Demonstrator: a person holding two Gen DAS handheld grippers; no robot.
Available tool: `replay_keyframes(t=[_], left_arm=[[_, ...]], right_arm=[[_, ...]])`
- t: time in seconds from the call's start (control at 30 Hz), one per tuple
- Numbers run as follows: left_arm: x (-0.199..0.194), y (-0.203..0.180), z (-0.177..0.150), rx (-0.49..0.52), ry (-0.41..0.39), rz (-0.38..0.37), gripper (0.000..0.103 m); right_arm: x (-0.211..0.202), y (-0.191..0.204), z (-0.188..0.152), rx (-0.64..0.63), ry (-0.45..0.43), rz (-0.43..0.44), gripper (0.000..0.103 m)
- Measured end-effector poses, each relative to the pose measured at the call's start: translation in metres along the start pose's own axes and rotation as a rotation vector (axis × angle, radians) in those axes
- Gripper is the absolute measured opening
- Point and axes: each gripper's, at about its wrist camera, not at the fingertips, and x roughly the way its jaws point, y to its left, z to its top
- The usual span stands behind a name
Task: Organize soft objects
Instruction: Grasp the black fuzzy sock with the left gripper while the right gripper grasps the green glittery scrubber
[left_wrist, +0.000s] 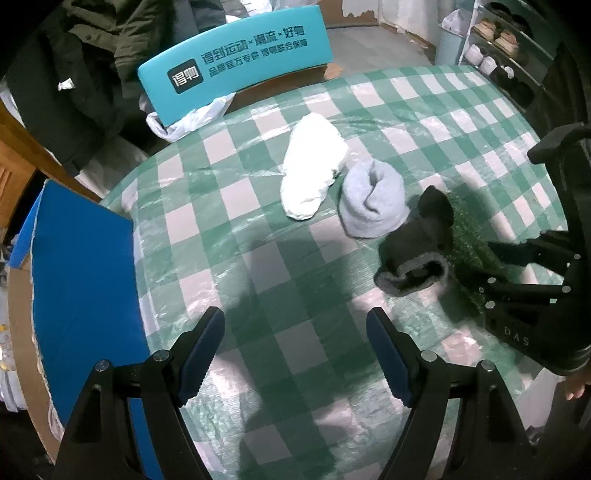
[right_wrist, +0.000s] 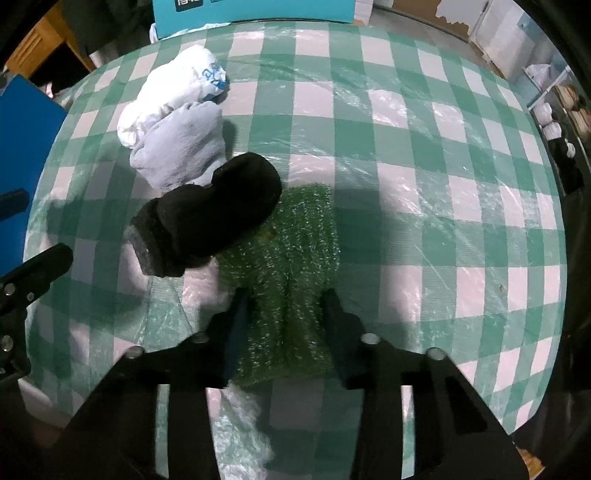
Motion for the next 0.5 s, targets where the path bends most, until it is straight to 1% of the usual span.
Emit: replay_keyframes(t=[0.03,0.13,0.2,0.33,0.5], left_arm=[[0.000,-0.001,0.001,-0.001,-0.001,-0.010,0.081],[-0.002,-0.005,0.002,0.001,-0.008,-0.030,0.083],[-0.003,-0.009,0.002,0.011,-0.013,-0.022,0.086],[-0.007,-0.013,-0.001,0.037,-0.014,-0.010,0.086],[-0.010,-0.010,-0.003,0.041,-0.018,-0.005,0.086]], right_arm=[[0.000,-0.002,0.000,0.002,0.000,0.004,0.025],[-0.001,-0.009,-0.001,0.003,0.006,0.033,0.017],[-0.001,-0.011,-0.002,-0.016,0.007,0.048,0.016],[-0.003,-0.004,-0.008,-0.088,0.000,0.071,0.016],[-0.006,0.007,-0.015,-0.135,-0.004,0.094,0.016]])
